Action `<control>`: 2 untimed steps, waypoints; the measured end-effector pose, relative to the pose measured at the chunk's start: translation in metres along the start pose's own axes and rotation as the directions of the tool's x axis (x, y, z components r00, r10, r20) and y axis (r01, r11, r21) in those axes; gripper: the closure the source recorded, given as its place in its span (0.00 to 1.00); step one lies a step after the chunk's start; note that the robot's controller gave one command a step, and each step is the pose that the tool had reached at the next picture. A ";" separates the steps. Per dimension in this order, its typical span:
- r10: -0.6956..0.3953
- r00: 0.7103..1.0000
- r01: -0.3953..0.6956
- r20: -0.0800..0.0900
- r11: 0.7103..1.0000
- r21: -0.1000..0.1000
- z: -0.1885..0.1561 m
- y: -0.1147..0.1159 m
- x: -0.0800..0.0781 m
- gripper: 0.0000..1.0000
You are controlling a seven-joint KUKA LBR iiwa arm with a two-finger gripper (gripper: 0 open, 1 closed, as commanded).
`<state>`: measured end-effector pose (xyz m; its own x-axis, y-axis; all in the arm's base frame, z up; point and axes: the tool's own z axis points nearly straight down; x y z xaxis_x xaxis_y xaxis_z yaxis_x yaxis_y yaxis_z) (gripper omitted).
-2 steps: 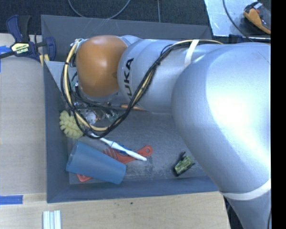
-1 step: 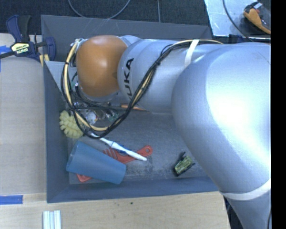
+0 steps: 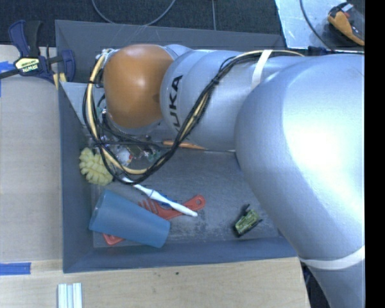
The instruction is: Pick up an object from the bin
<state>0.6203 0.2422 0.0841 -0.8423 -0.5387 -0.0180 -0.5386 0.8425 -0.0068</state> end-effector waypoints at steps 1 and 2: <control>0.001 1.000 -0.001 0.007 1.000 0.001 -0.009 0.000 -0.001 1.00; 0.003 1.000 -0.003 0.007 1.000 0.000 -0.024 0.000 -0.001 1.00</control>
Offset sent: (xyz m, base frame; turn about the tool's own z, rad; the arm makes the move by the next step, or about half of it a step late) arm 0.0009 0.0004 0.0385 0.0009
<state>0.6208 0.2428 0.1078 -0.8437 -0.5363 -0.0245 -0.5363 0.8440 -0.0067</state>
